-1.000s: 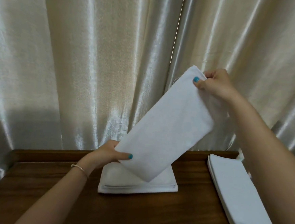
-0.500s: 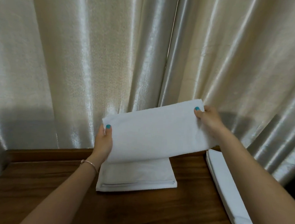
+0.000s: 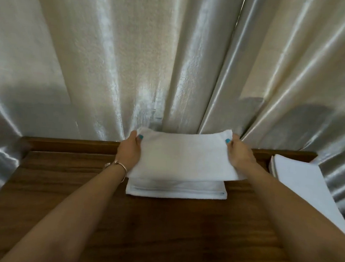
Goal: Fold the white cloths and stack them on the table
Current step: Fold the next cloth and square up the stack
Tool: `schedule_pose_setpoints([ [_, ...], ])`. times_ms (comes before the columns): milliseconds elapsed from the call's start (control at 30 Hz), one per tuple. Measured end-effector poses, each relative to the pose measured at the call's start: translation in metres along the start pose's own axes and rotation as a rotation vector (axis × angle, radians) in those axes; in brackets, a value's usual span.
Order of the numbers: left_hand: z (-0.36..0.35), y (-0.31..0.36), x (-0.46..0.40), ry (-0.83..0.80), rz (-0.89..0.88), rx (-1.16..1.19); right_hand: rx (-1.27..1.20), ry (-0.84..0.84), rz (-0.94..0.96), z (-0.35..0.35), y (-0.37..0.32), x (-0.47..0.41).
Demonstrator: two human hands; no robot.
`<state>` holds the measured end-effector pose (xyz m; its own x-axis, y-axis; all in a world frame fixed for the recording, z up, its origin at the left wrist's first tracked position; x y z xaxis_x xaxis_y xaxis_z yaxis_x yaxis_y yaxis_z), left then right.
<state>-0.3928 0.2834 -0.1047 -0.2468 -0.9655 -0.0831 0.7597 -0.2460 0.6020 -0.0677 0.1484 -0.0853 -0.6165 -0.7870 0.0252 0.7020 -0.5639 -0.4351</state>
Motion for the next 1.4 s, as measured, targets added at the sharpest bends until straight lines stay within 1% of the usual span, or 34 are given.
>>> schedule_pose_setpoints([
  [100, -0.019, -0.013, -0.005, -0.035, 0.076, -0.011, 0.04, -0.004, -0.006, -0.023, 0.008, -0.009],
  [200, -0.038, -0.029, -0.009, -0.051, 0.108, -0.015, 0.064, -0.036, -0.028, -0.046, 0.016, -0.012],
  [367, -0.064, -0.048, -0.013, -0.015, 0.076, -0.112, 0.065, -0.02, -0.064, -0.082, 0.03, -0.011],
  [467, -0.079, -0.06, -0.017, -0.014, 0.098, -0.176, 0.084, -0.021, -0.059, -0.102, 0.038, -0.011],
  [600, -0.096, -0.065, -0.008, -0.035, 0.183, -0.35, 0.152, -0.021, -0.061, -0.123, 0.046, -0.013],
  [733, -0.099, -0.057, -0.007, -0.034, 0.176, -0.62, 0.283, 0.034, -0.034, -0.125, 0.044, -0.016],
  [800, -0.098, -0.057, -0.006, -0.055, 0.196, -0.668, 0.361, 0.019, -0.043, -0.12, 0.041, -0.016],
  [867, -0.094, -0.061, -0.004, 0.003, 0.251, -0.645, 0.408, 0.041, -0.074, -0.114, 0.042, -0.013],
  [900, -0.09, -0.061, -0.003, 0.069, 0.281, -0.609, 0.399, 0.109, -0.082, -0.109, 0.042, -0.01],
  [933, -0.084, -0.056, -0.002, 0.172, 0.28, -0.574, 0.379, 0.203, -0.073, -0.104, 0.04, -0.006],
  [967, -0.08, -0.045, -0.001, 0.283, 0.23, -0.553, 0.362, 0.28, -0.047, -0.101, 0.036, -0.001],
  [1000, -0.08, -0.028, 0.001, 0.363, 0.124, -0.536, 0.334, 0.329, -0.001, -0.102, 0.028, 0.004],
  [1033, -0.085, -0.007, 0.005, 0.374, -0.011, -0.512, 0.282, 0.338, 0.059, -0.104, 0.017, 0.009],
  [1067, -0.095, 0.014, 0.01, 0.329, -0.142, -0.497, 0.23, 0.288, 0.125, -0.109, 0.004, 0.013],
  [1100, -0.106, 0.033, 0.016, 0.259, -0.234, -0.493, 0.2, 0.202, 0.192, -0.118, -0.01, 0.018],
  [1133, -0.118, 0.045, 0.021, 0.169, -0.269, -0.496, 0.204, 0.085, 0.243, -0.129, -0.021, 0.022],
  [1167, -0.131, 0.049, 0.025, 0.061, -0.248, -0.504, 0.226, -0.03, 0.272, -0.143, -0.026, 0.025],
  [1200, -0.143, 0.045, 0.028, -0.043, -0.189, -0.514, 0.239, -0.127, 0.264, -0.155, -0.025, 0.026],
  [1233, -0.151, 0.035, 0.03, -0.117, -0.121, -0.531, 0.238, -0.202, 0.215, -0.163, -0.018, 0.026],
  [1267, -0.156, 0.024, 0.031, -0.15, -0.073, -0.544, 0.231, -0.244, 0.16, -0.168, -0.009, 0.024],
  [1333, -0.153, 0.005, 0.033, -0.164, 0.005, -0.535, 0.265, -0.251, 0.1, -0.167, 0.009, 0.019],
  [1400, -0.146, -0.013, 0.034, -0.199, 0.079, -0.521, 0.32, -0.216, 0.074, -0.16, 0.021, 0.017],
])
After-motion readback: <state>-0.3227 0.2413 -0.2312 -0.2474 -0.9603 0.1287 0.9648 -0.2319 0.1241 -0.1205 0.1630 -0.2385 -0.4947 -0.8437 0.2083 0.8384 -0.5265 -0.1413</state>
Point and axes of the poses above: each hand's wrist, its own x-axis away from the middle knuckle, its own z-axis out of the back of the hand, y = z × x, the point moved 5 cm from there along -x, towards the middle knuckle, and after that the axes turned 2 degrees about -x, right-handed, at the moved point
